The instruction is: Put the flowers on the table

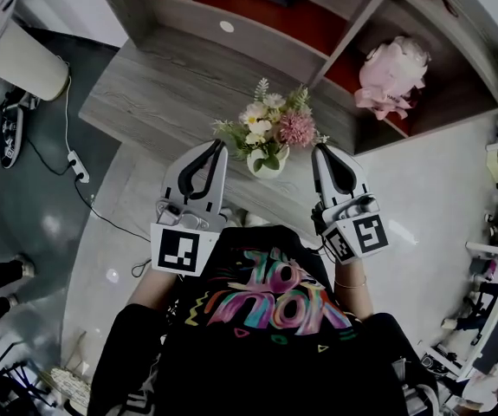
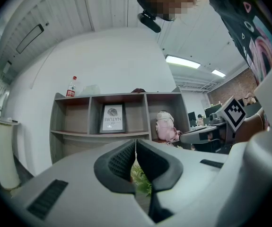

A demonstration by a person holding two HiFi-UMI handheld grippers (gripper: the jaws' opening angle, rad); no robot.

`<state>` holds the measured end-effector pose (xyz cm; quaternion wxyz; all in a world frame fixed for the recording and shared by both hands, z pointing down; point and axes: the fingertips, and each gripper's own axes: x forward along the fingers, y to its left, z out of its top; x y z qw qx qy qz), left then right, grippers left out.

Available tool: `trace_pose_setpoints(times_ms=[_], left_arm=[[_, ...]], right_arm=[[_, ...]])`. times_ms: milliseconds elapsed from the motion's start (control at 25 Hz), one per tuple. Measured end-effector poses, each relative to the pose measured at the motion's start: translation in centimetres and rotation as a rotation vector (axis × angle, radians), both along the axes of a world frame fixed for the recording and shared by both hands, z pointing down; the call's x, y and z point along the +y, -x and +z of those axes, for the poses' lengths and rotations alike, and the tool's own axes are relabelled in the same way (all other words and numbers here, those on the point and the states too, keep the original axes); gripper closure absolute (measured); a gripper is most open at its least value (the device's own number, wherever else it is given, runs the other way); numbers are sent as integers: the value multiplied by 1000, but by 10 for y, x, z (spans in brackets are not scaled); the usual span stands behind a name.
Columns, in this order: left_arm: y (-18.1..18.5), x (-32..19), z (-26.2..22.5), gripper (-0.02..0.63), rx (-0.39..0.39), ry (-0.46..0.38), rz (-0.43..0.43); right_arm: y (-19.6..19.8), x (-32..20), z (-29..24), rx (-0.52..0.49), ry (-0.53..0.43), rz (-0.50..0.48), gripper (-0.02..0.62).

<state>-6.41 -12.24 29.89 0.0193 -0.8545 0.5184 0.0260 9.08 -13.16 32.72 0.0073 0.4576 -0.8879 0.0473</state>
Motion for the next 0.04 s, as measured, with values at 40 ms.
trace_pose_setpoints(times_ms=[40], left_arm=[[1, 0, 1, 577, -2, 1, 1]], right_arm=[[0, 0, 0, 1, -1, 0, 580]])
